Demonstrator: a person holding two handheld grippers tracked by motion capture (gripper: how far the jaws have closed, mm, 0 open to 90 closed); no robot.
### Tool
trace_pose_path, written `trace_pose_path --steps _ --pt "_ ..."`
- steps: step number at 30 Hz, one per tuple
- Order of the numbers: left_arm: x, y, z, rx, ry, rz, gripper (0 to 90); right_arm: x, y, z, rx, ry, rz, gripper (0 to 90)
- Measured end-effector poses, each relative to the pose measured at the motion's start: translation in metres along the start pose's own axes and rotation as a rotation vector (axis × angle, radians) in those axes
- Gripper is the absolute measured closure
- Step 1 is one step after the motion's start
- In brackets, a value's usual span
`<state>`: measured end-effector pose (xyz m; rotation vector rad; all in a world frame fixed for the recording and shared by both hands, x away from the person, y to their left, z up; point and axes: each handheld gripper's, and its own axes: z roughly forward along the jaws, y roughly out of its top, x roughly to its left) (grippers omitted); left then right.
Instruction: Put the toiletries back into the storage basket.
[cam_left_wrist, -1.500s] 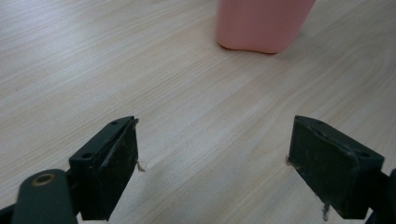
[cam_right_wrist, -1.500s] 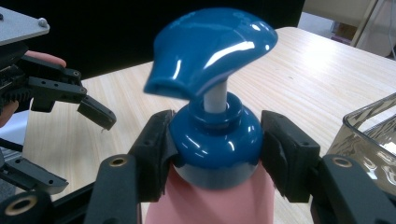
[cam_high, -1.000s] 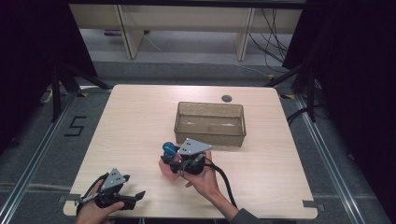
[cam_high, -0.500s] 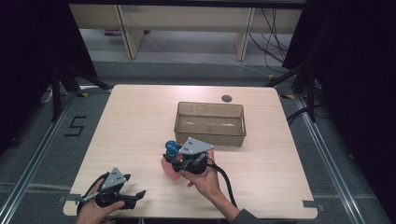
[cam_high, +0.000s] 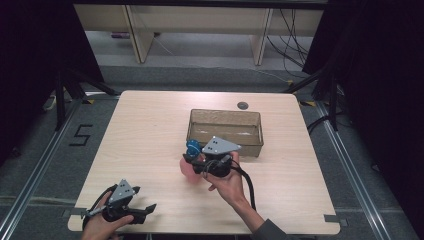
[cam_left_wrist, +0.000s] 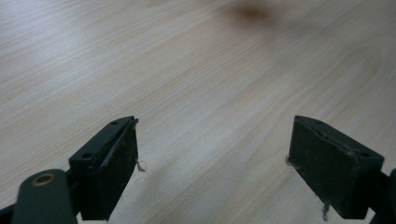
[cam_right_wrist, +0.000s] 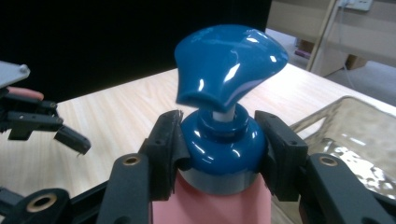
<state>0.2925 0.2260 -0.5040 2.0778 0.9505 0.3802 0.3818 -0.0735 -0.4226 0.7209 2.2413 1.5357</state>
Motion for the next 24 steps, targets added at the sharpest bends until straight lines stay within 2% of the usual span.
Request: trace_pose_path --steps 2,4,5,6,7,8,10,11,12,15,16,17,20,22,23,24 --pt "0.000 0.000 0.001 -0.005 -0.003 0.004 15.2 -0.004 0.003 -0.004 -0.001 -0.007 -0.008 53.2" --pt "0.000 0.000 0.000 -0.005 -0.003 0.005 15.2 -0.006 0.006 -0.008 0.000 -0.022 0.013 53.2" --pt "0.000 0.000 0.000 -0.005 -0.003 0.004 15.2 -0.010 0.008 -0.009 -0.011 -0.028 -0.011 53.2" --pt "0.000 0.000 0.000 0.001 -0.001 0.001 15.2 -0.010 0.009 -0.012 -0.002 -0.033 0.016 53.2" --pt "0.000 0.000 0.000 0.000 -0.001 0.002 15.2 -0.013 0.011 -0.014 -0.001 -0.037 -0.003 53.2" --pt "0.000 0.000 0.000 0.000 -0.002 0.002 15.2 -0.014 0.013 -0.015 0.002 -0.034 0.010 53.2" --pt "0.000 0.000 0.000 0.001 -0.002 0.000 15.2 -0.019 0.015 -0.019 -0.004 -0.059 -0.010 53.2" --pt "0.000 0.000 0.001 -0.004 -0.004 0.004 15.2 -0.019 0.016 -0.021 0.006 -0.059 0.022 53.3" --pt "0.000 0.000 0.001 -0.005 -0.004 0.004 15.3 -0.022 0.018 -0.022 0.000 -0.066 0.002 53.2" --pt "0.000 0.000 0.000 0.000 -0.002 0.001 15.2 -0.028 0.020 -0.027 -0.010 -0.068 0.019 53.2" --pt "0.000 0.000 0.000 0.000 -0.002 0.000 15.2 -0.030 0.021 -0.030 -0.009 -0.086 0.015 53.2" --pt "0.000 0.000 0.000 0.000 -0.001 0.000 15.2 -0.031 0.022 -0.033 -0.004 -0.088 0.036 53.2" --pt "0.000 0.000 0.000 0.001 -0.001 0.005 15.2 -0.037 0.024 -0.037 -0.026 -0.092 0.038 53.2" --pt "0.000 0.000 0.000 -0.005 -0.004 0.005 15.2 -0.041 0.026 -0.041 -0.032 -0.114 0.024 53.2" --pt "0.000 0.000 0.000 0.001 -0.001 0.001 15.3 -0.041 0.027 -0.043 -0.024 -0.113 0.041 53.2" --pt "0.000 0.000 0.000 0.001 -0.001 0.001 15.2 -0.043 0.028 -0.044 -0.034 -0.120 0.032 53.2"
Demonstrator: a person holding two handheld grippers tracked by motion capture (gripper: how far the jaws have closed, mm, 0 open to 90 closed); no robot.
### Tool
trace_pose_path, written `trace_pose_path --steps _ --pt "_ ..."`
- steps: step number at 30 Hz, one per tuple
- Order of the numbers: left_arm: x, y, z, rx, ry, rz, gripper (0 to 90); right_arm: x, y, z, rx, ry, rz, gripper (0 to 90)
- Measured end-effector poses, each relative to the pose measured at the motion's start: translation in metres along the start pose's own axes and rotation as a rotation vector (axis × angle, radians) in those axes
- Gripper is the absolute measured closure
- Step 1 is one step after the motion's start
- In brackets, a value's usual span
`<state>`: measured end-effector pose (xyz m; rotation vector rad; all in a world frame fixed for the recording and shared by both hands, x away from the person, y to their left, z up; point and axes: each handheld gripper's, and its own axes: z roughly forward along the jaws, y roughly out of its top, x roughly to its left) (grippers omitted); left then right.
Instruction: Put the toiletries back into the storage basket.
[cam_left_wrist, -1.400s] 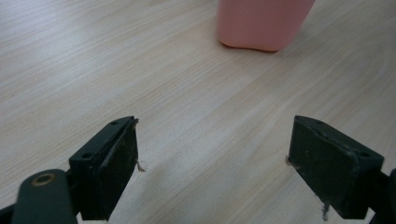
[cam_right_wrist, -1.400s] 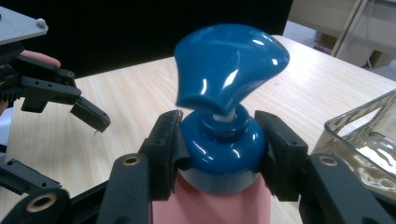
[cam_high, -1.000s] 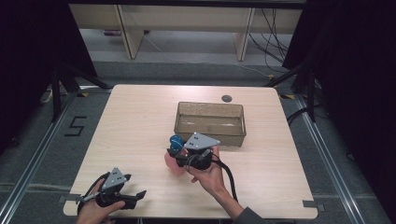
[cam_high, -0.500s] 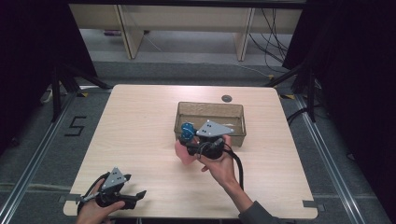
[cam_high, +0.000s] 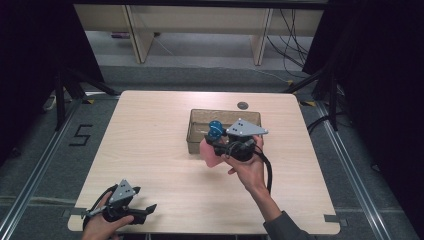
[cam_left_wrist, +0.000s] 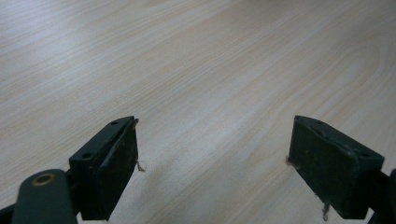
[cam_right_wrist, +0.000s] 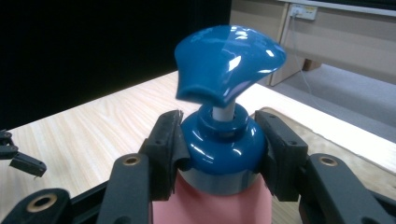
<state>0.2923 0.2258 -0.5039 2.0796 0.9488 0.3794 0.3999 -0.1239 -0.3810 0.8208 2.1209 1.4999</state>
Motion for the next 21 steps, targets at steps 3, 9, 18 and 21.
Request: trace_pose_path --steps 3,9,18,21 --pt "0.000 0.000 0.000 -0.006 -0.003 0.004 15.2 -0.005 0.002 -0.004 -0.010 -0.020 -0.014 53.3" --pt "0.000 0.000 0.000 0.000 0.000 0.000 15.2 -0.011 0.007 -0.013 -0.007 -0.041 0.011 53.3" --pt "0.001 0.000 -0.001 0.010 0.003 0.009 15.2 -0.021 0.014 -0.021 -0.008 -0.065 0.023 53.3" --pt "0.001 0.000 -0.001 0.009 0.002 0.010 15.2 -0.025 0.015 -0.023 -0.013 -0.075 0.027 53.2"
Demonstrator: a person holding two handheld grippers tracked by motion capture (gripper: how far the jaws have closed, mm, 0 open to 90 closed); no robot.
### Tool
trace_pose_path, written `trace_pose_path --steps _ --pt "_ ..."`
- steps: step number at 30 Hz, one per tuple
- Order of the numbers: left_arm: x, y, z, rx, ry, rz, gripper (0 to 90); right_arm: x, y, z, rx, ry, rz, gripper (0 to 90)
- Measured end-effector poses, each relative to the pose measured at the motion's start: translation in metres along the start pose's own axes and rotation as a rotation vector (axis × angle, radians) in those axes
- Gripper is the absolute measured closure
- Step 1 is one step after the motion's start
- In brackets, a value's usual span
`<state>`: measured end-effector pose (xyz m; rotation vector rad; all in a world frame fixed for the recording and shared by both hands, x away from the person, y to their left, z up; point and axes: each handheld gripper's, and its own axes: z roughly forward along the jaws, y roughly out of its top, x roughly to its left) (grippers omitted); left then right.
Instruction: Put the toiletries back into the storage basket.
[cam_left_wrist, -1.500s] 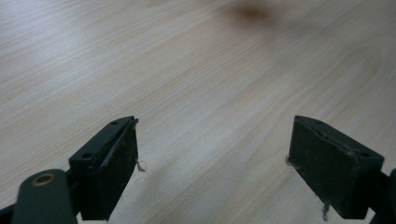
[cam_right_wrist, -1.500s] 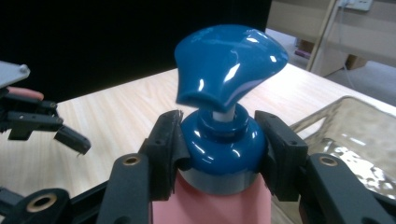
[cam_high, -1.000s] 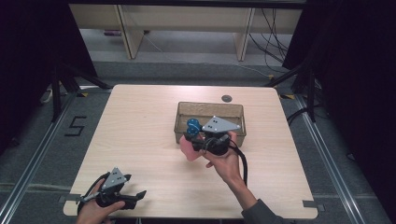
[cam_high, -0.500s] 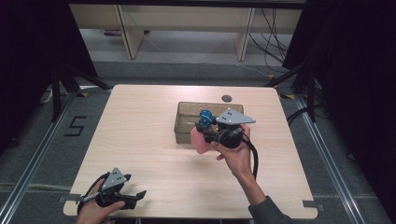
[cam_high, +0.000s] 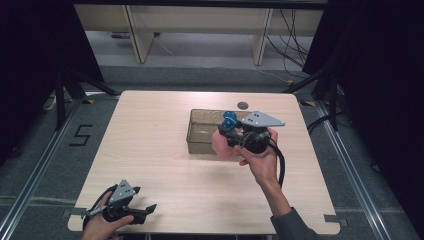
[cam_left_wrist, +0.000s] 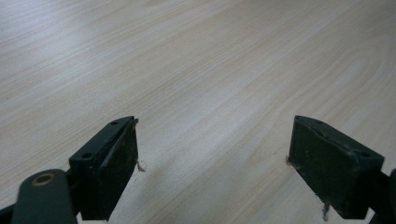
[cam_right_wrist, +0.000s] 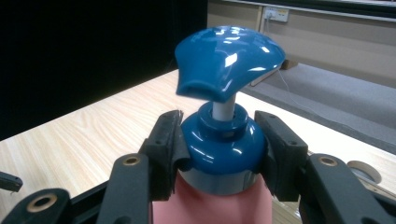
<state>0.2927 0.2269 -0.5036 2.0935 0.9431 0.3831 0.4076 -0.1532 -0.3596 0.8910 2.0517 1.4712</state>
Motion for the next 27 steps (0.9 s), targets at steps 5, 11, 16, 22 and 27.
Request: trace_pose_path --steps 5,11,16,22,27 --pt "0.000 0.000 0.000 0.000 0.002 0.000 15.2 -0.007 0.002 -0.002 -0.010 -0.023 0.007 53.3" --pt "0.000 0.000 0.000 -0.004 0.002 -0.003 15.2 -0.018 0.004 -0.005 -0.015 -0.055 0.016 53.3" --pt "0.000 0.000 0.000 -0.002 0.000 -0.002 15.3 -0.028 0.005 -0.007 -0.020 -0.094 0.026 53.2" --pt "0.000 0.000 0.000 -0.002 -0.001 -0.003 15.2 -0.040 0.002 -0.008 -0.013 -0.132 0.045 53.2" --pt "0.000 0.000 0.000 0.001 -0.001 0.000 15.2 -0.050 0.000 -0.005 -0.008 -0.159 0.046 53.2"
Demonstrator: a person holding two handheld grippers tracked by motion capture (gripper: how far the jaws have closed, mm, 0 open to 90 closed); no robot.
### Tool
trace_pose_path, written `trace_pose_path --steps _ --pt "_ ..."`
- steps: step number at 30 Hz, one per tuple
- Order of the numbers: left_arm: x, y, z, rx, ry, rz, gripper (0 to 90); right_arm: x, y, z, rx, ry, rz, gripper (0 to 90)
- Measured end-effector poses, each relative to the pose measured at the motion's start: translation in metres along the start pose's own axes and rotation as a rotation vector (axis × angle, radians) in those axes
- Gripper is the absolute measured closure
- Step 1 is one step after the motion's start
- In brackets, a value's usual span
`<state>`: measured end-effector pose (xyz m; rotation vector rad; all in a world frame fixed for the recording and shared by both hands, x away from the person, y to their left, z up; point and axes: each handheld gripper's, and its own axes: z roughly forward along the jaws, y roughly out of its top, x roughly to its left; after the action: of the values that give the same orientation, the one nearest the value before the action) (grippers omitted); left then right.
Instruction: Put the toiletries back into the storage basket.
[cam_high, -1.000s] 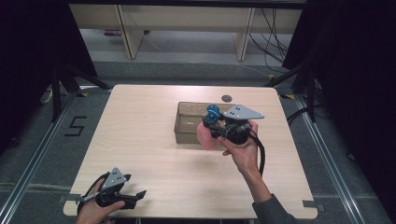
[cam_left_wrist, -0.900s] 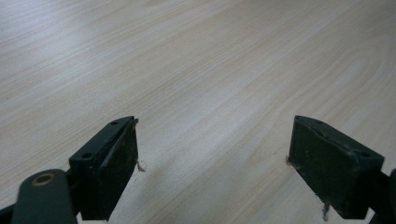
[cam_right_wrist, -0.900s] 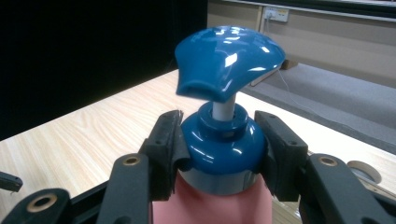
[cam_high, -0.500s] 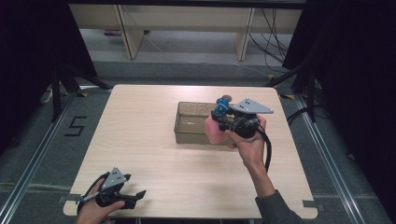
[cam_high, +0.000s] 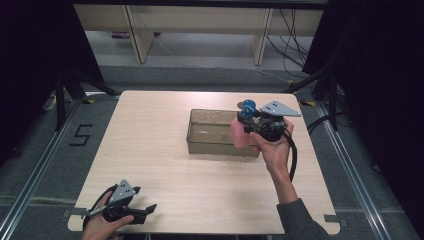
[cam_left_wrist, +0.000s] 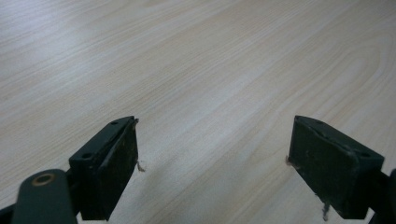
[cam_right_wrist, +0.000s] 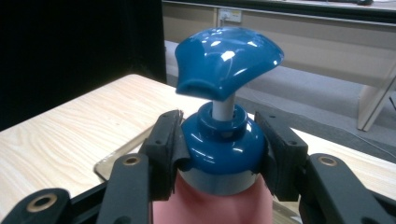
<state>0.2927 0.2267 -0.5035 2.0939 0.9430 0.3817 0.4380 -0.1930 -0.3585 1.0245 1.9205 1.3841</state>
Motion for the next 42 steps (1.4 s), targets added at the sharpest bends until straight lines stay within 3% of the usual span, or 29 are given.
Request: trace_pose_path --steps 7,8,9,13,14,17,24,25,26,28,32,33,34,36,38,42 --pt "-0.001 0.000 0.001 -0.010 -0.001 -0.010 15.2 -0.006 -0.002 0.004 0.005 -0.013 0.029 53.2" --pt "-0.001 0.000 0.001 -0.016 -0.004 -0.007 15.2 -0.009 -0.002 0.005 -0.001 -0.024 -0.001 53.2" --pt "-0.001 0.000 0.001 -0.016 -0.004 -0.006 15.2 -0.008 -0.002 0.006 0.005 -0.014 0.030 53.2" --pt "-0.001 0.000 0.000 -0.010 -0.002 -0.009 15.2 -0.013 -0.003 0.008 -0.005 -0.033 0.020 53.2" --pt "0.000 0.000 0.001 -0.015 -0.004 -0.006 15.3 -0.013 -0.003 0.009 0.000 -0.022 0.040 53.2" --pt "-0.001 0.000 0.000 -0.011 -0.002 -0.007 15.2 -0.018 -0.004 0.011 -0.002 -0.038 0.024 53.2" --pt "-0.001 0.000 0.001 -0.011 -0.003 -0.007 15.2 -0.024 -0.008 0.016 0.011 -0.041 0.056 53.2" --pt "-0.001 0.000 0.001 -0.012 -0.003 -0.008 15.2 -0.025 -0.009 0.017 0.009 -0.054 0.041 53.2" --pt "-0.001 0.000 0.001 -0.012 -0.003 -0.009 15.2 -0.024 -0.010 0.017 0.022 -0.054 0.066 53.2" --pt "-0.001 0.000 0.001 -0.012 -0.003 -0.009 15.3 -0.026 -0.011 0.020 0.018 -0.050 0.071 53.2" --pt "-0.001 0.000 0.001 -0.012 -0.003 -0.008 15.2 -0.031 -0.015 0.024 0.019 -0.066 0.049 53.2" --pt "0.001 0.001 0.001 -0.003 0.007 0.030 15.2 -0.031 -0.016 0.024 0.027 -0.066 0.054 53.2" --pt "0.002 0.001 0.001 -0.008 0.013 0.038 15.2 -0.031 -0.017 0.026 0.019 -0.068 0.059 53.2" --pt "0.001 0.001 0.000 -0.007 0.005 0.030 15.2 -0.032 -0.019 0.028 0.030 -0.069 0.065 53.2" --pt "-0.002 0.000 0.001 -0.013 -0.004 -0.009 15.2 -0.033 -0.022 0.030 0.030 -0.066 0.065 53.2" --pt "-0.002 0.000 0.001 -0.013 -0.005 -0.009 15.2 -0.033 -0.023 0.030 0.041 -0.071 0.077 53.2"
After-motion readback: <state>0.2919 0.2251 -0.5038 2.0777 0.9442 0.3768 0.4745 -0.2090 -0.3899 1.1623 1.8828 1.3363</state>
